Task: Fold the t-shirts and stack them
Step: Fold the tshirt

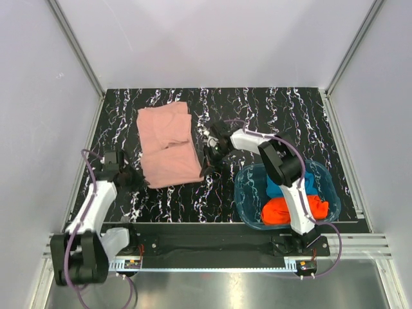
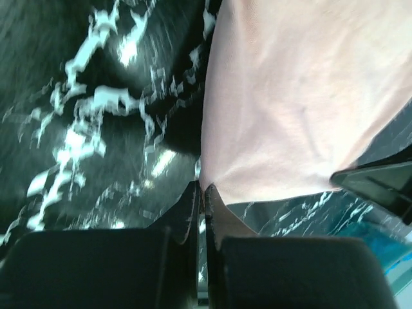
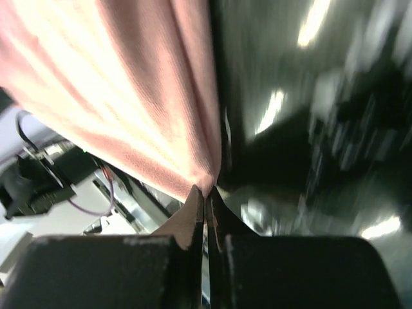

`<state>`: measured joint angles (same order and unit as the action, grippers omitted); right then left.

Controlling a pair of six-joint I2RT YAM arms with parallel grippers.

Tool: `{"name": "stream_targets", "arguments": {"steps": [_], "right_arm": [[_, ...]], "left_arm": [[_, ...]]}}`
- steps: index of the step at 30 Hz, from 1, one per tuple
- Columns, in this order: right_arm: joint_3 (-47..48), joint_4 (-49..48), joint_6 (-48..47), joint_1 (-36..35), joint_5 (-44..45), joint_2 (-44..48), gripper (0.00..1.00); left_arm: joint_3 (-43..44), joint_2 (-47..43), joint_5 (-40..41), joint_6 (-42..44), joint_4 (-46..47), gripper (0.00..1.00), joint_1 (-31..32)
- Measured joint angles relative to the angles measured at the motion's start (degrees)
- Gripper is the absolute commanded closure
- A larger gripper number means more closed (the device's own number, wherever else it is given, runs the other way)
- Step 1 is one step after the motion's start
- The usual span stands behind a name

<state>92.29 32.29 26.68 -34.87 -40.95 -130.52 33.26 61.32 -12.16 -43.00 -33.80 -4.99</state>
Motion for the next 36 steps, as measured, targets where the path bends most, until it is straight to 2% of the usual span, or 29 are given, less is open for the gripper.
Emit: {"name": "stream_targets", "arguments": {"steps": [3,6,9,16,22,26,29,36], "right_arm": [[-8.2,-0.5,0.1,-1.1,0.6,5.8,1.0],[-14.9,-1.1,0.6,-2.6,1.1,11.4,1.0],[-21.0,-2.0,1.9,-4.2,1.6,17.2,1.0],[-34.3,-5.1,6.9,-7.0,2.5,30.2,1.0],[-39.9,-5.7,11.1,-10.1,2.6,37.8,1.0],[-40.0,-4.7,12.5,-10.2,2.6,40.9,1.0],[-37.4,-1.6,12.4,-10.2,3.6,40.9,1.0],[-22.5,6.6,9.0,-6.1,4.9,36.5,1.0]], "left_arm": [[-0.1,-7.1,1.7,-0.3,-4.2,1.0,4.7],[-0.3,-10.6,2.1,-0.8,-7.6,1.0,8.1],[-2.3,-14.1,2.1,-2.2,-11.0,1.0,9.7],[-4.5,-29.2,0.5,-5.4,-21.2,0.98,13.2],[-3.3,-33.6,-2.1,-6.8,-28.4,0.97,13.9],[0.5,-33.3,-3.0,-6.8,-31.3,0.94,13.9],[5.0,-29.9,-3.1,-6.3,-31.6,0.9,13.9],[21.6,-9.0,-3.4,-2.4,-27.0,0.82,13.9]]}}
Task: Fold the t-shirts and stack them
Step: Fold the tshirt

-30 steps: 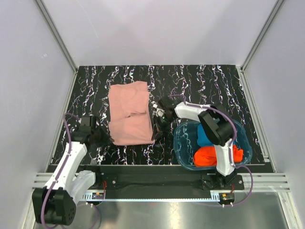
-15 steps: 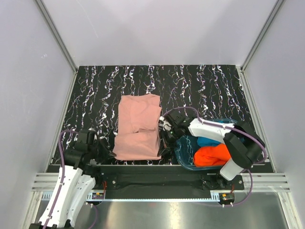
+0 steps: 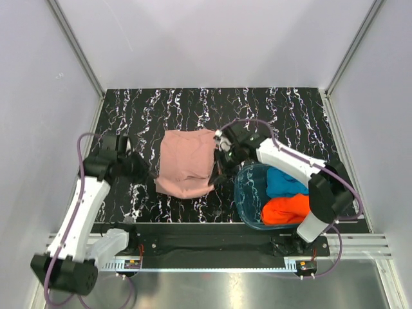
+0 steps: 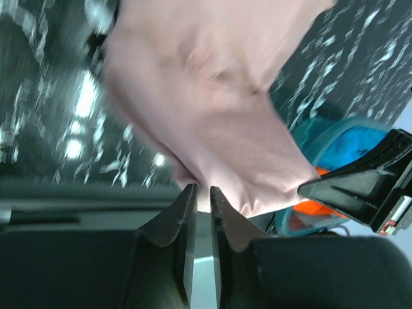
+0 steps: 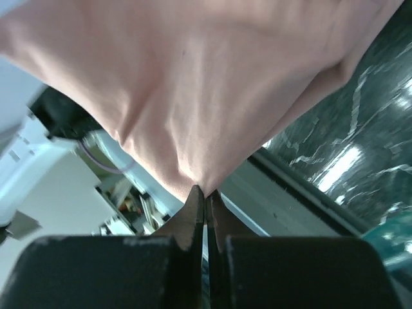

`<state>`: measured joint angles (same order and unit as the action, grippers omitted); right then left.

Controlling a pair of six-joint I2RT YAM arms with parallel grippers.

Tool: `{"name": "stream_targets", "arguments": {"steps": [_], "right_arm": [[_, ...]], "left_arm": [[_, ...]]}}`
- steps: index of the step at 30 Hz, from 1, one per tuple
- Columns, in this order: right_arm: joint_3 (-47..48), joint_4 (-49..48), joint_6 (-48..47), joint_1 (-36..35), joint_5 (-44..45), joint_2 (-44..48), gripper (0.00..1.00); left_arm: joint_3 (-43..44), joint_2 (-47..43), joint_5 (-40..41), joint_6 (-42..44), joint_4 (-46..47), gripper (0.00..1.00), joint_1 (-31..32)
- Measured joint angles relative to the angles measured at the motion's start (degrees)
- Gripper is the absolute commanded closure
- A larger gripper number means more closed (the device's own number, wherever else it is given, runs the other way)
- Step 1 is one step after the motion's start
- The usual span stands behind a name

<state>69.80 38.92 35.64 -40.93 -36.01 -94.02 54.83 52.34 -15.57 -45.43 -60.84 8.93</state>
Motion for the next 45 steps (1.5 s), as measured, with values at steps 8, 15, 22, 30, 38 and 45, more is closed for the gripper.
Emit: {"name": "stream_targets", "arguments": {"steps": [8,15,22,30,38,45], "right_arm": [[19.1,7.7,-5.7,11.8,-2.7,-14.8,1.0],[34.5,13.1,-9.8,14.0,-5.5,-28.7,1.0],[35.9,15.5,-10.8,14.1,-7.1,-32.0,1.0],[35.9,15.9,-11.8,14.4,-7.8,-32.0,1.0],[33.0,14.6,-11.8,14.7,-8.2,-31.9,1.0],[32.5,13.4,-11.6,14.7,-8.2,-31.9,1.0]], "left_arm": [[16.7,24.1,-1.9,5.0,7.5,0.85,-0.3],[25.4,37.7,-3.4,10.1,9.3,0.56,-2.2],[19.4,36.0,-6.9,14.0,11.5,0.27,-4.6],[0.6,33.4,-11.4,9.1,18.2,0.35,-8.7],[-2.1,36.8,-13.7,5.7,26.5,0.39,-8.5],[-2.6,39.9,-14.4,5.9,30.2,0.49,-8.5]]}}
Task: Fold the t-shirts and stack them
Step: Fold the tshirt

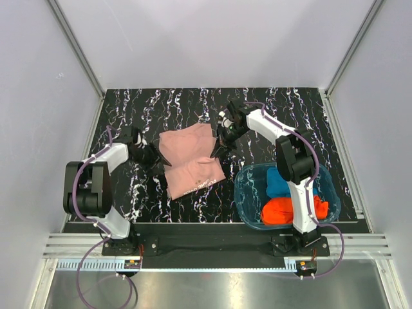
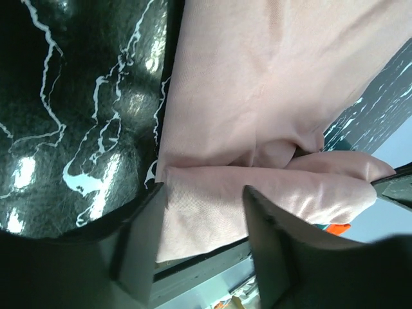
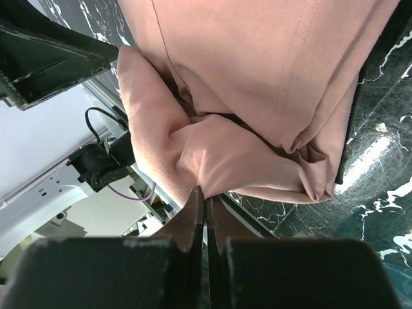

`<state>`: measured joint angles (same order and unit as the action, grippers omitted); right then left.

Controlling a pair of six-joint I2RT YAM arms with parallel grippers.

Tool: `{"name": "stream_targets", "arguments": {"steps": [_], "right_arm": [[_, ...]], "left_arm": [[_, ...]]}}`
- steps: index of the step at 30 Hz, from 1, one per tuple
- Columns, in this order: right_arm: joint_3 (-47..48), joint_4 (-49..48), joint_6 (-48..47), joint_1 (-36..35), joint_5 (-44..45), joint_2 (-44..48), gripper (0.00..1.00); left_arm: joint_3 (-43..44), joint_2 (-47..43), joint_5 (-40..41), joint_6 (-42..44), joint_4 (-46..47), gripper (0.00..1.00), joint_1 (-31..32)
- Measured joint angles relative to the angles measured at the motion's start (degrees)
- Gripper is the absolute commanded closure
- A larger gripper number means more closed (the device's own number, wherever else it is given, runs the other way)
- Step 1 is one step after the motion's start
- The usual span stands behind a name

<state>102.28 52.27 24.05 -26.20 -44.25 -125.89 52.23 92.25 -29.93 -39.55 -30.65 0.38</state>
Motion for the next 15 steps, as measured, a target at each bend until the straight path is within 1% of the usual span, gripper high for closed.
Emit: {"name": "stream_targets", "arguments": {"steps": [2,4,5,7,13,15], "right_arm": [[0.0,-0.2,0.2,0.0,0.0,0.1,1.0],[0.0,-0.2,0.2,0.0,0.0,0.1,1.0],[0.0,-0.2,0.2,0.0,0.0,0.1,1.0],[0.0,-0.2,0.2,0.0,0.0,0.1,1.0],[0.0,-0.2,0.2,0.0,0.0,0.1,1.0],[0.0,-0.2,0.2,0.0,0.0,0.2,1.0]], "left_arm": [[-0.4,0.0,-0.2,0.0,0.9,0.53,0.0],[-0.6,0.2,-0.6,0.0,1.8,0.55,0.0],[-0.8,0.2,-0.8,0.0,2.2,0.55,0.0],[-1.0,0.6,-1.2,0.0,2.6,0.49,0.0],[-1.4,1.1,-0.1,-0.1,1.5,0.47,0.1],[-1.7,1.1,0.2,-0.2,1.7,0.48,0.1]]}}
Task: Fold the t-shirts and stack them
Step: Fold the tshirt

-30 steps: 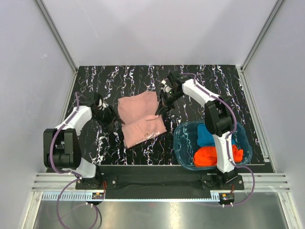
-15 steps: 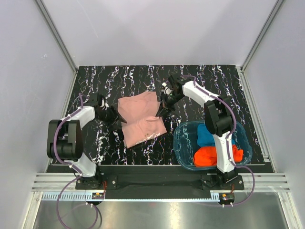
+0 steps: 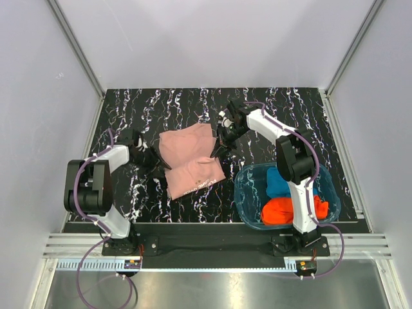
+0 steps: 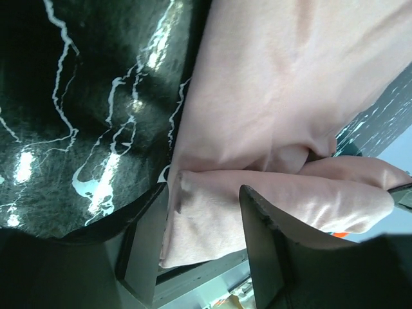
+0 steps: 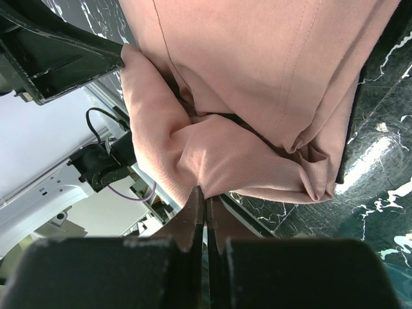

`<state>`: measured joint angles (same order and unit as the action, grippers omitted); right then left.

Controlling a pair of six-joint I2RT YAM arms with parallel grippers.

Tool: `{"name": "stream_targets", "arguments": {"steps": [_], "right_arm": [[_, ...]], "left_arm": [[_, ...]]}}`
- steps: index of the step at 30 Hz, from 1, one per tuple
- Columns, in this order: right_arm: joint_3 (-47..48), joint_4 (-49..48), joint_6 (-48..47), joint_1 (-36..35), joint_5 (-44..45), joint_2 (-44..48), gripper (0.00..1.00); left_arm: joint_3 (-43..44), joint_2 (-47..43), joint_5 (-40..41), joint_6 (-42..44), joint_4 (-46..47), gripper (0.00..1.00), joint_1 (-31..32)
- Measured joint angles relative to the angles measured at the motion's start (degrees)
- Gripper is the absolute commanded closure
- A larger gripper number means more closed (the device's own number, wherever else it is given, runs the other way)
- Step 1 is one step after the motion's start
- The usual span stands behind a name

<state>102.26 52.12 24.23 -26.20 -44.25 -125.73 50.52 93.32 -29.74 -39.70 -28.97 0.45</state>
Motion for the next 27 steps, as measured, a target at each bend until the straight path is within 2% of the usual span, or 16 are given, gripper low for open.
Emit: {"name": "stream_targets", "arguments": {"steps": [6,10,11,15,21,27], "right_arm": [[0.0,0.0,0.0,0.0,0.0,0.0,1.0],[0.0,0.0,0.0,0.0,0.0,0.0,1.0],[0.0,0.0,0.0,0.0,0.0,0.0,1.0],[0.0,0.0,0.0,0.0,0.0,0.0,1.0],[-0.7,0.0,0.0,0.0,0.1,0.8,1.0],[-4.6,0.0,0.0,0.0,0.7,5.5,1.0]], "left_arm": [[-2.4,0.2,-0.6,-1.5,2.0,0.57,0.2],[-3.0,0.4,-1.2,-2.7,3.3,0.77,0.5],[-3.0,0.4,-1.1,-2.8,3.5,0.86,0.5],[-3.0,-0.5,-0.8,-2.4,3.2,0.99,0.7],[-1.6,-4.1,1.2,-0.5,-0.3,1.0,1.4],[-1.4,-12.8,4.5,0.5,-4.9,1.0,4.5]]}}
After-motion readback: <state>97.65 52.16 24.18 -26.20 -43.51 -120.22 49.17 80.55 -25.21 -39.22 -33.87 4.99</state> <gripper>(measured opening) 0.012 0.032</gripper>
